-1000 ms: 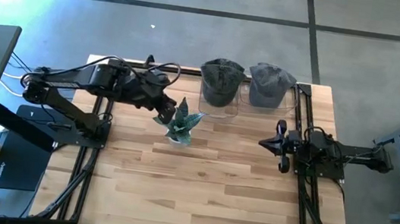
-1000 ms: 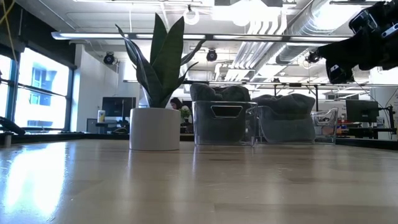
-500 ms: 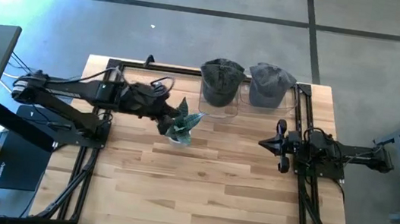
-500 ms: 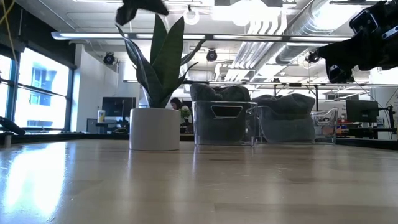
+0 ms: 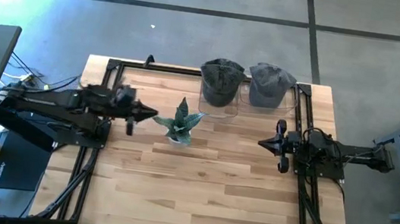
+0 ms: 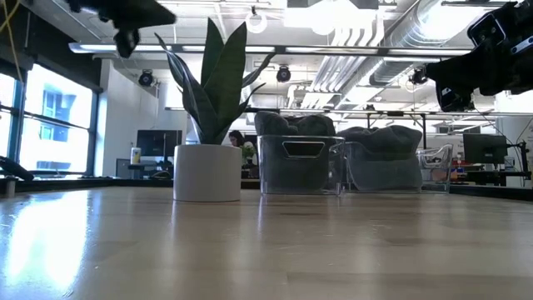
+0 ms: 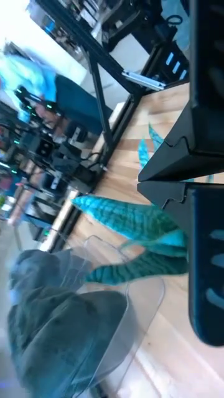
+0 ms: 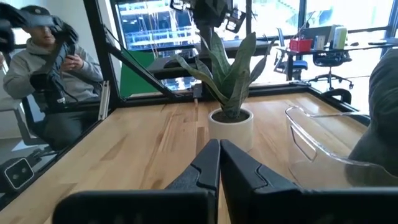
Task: Pick & Place hat
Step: Return to Home Position
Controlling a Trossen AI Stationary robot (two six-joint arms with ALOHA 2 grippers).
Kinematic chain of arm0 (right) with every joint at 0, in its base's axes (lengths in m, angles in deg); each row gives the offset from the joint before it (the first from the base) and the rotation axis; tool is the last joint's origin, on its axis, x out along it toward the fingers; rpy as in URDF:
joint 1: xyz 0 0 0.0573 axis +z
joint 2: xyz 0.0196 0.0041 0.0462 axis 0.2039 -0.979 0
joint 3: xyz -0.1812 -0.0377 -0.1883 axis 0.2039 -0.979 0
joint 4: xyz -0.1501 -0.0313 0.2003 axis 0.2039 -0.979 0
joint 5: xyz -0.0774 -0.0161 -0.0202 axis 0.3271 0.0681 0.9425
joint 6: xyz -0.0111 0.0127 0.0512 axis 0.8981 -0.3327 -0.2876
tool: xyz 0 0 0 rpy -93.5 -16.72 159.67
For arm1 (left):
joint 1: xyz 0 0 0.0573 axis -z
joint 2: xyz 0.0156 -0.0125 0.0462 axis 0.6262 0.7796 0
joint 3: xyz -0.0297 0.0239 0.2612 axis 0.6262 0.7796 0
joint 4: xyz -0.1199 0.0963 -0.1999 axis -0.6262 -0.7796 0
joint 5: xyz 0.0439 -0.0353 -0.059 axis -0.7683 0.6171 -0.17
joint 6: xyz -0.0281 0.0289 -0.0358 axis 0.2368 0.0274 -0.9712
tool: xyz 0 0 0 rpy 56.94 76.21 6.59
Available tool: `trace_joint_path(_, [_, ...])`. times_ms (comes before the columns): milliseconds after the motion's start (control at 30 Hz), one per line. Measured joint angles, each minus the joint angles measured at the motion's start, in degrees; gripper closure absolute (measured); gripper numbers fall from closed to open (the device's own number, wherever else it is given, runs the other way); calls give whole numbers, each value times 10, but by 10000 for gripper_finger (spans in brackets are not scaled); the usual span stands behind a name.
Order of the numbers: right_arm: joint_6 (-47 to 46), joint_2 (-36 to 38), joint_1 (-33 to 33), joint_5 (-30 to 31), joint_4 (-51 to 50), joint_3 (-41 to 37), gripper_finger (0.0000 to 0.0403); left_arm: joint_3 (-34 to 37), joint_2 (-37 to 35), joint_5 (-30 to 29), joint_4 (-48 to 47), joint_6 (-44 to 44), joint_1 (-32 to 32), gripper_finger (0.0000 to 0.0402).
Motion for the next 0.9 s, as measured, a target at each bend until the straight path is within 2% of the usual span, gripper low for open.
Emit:
trace_joint_path(167, [0, -4, 0, 0, 1, 0, 396, 83, -150, 7, 2, 23, 0, 402])
trace_joint_path(433, [0, -7, 0, 0, 0, 0, 396, 211, -369, 51, -10, 27, 0, 402])
trace_joint_path(600, [0, -7, 0, 0, 0, 0, 395, 242, -351, 103, -6, 57, -1, 402])
trace_joint_path(900, [0, -7, 0, 0, 0, 0, 397, 307, -366, 134, 22, 96, -4, 402])
